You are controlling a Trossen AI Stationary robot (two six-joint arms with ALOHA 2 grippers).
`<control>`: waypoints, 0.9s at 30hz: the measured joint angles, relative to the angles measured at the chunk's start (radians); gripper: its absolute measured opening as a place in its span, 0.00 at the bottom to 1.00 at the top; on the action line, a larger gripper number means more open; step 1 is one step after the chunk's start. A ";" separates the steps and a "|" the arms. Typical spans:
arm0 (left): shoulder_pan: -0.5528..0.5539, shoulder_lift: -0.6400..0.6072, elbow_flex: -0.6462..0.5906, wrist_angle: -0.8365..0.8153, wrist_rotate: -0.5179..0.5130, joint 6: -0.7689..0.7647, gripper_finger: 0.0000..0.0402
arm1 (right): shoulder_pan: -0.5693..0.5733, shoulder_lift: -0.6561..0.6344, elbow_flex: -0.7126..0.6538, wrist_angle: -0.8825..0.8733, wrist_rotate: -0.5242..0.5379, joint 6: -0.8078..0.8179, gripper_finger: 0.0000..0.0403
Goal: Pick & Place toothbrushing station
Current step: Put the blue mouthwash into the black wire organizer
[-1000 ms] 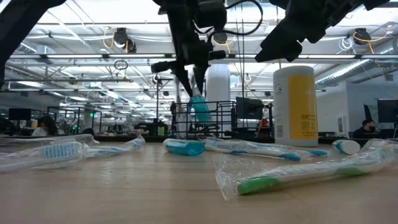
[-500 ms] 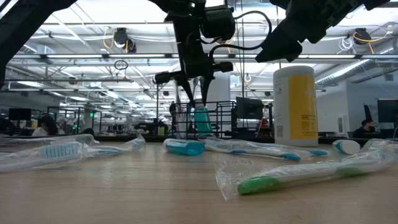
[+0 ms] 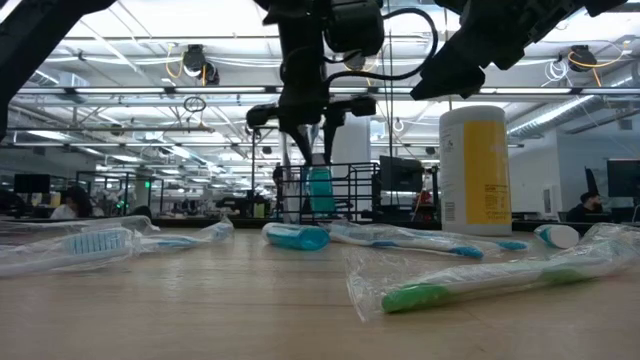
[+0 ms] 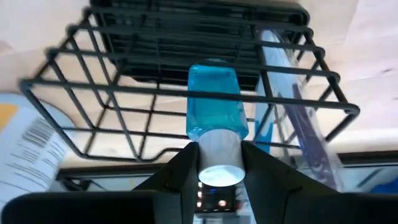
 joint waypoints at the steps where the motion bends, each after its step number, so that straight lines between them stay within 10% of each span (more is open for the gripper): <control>1: -0.004 0.000 0.000 0.013 0.000 0.010 0.28 | 0.000 0.000 0.000 0.000 0.000 0.000 0.46; 27: 0.037 0.013 0.000 0.102 0.061 0.139 0.29 | 0.000 0.000 0.000 0.000 -0.001 0.003 0.46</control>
